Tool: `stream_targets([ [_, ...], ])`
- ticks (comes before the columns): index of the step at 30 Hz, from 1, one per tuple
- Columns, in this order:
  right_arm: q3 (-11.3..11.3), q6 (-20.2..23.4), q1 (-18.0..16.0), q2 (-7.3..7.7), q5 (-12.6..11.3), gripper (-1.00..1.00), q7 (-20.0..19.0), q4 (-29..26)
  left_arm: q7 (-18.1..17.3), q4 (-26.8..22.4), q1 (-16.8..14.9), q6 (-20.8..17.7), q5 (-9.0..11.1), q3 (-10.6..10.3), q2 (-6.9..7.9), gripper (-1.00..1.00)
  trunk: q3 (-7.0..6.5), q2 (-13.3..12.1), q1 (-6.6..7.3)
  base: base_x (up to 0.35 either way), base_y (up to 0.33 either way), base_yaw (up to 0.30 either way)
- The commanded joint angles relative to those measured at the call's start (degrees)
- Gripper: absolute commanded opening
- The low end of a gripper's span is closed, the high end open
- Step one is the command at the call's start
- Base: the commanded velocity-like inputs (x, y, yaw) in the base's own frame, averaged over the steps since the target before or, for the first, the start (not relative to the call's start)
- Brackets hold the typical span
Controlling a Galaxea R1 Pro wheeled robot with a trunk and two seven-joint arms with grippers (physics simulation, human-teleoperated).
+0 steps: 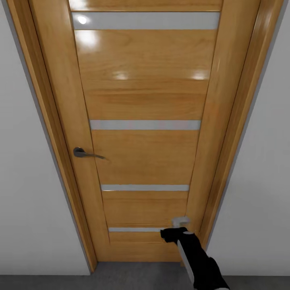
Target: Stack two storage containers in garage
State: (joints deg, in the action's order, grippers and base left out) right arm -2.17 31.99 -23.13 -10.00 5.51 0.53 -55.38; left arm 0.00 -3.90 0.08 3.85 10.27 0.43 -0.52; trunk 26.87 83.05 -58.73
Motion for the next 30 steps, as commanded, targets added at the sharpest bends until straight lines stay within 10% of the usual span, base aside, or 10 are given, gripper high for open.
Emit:
stream_targets([
  [1,-0.1,0.7,-1.3,0.0,0.6,1.0,0.1,-0.1,0.0,-0.1,0.0,0.1,0.4,0.0,-0.01,1.0,0.06,0.0,0.0,0.0,0.0,0.0],
  [7,-0.1,0.9,-6.5,0.0,0.6,1.0,0.2,-0.5,0.0,-0.1,0.0,0.1,0.4,0.0,-0.06,1.0,0.06,0.0,0.0,0.0,0.0,0.0],
  [24,-0.2,-0.4,-7.2,0.0,1.5,1.0,0.3,-0.3,0.0,-0.1,0.0,0.1,0.3,0.0,-0.18,1.0,0.06,0.0,0.0,0.0,0.0,0.0],
  [30,-6.6,-2.6,-7.2,0.0,5.5,1.0,1.3,-0.5,0.0,-0.1,0.0,0.1,0.3,0.0,-0.09,1.0,0.06,0.0,0.0,0.0,0.0,0.0],
])
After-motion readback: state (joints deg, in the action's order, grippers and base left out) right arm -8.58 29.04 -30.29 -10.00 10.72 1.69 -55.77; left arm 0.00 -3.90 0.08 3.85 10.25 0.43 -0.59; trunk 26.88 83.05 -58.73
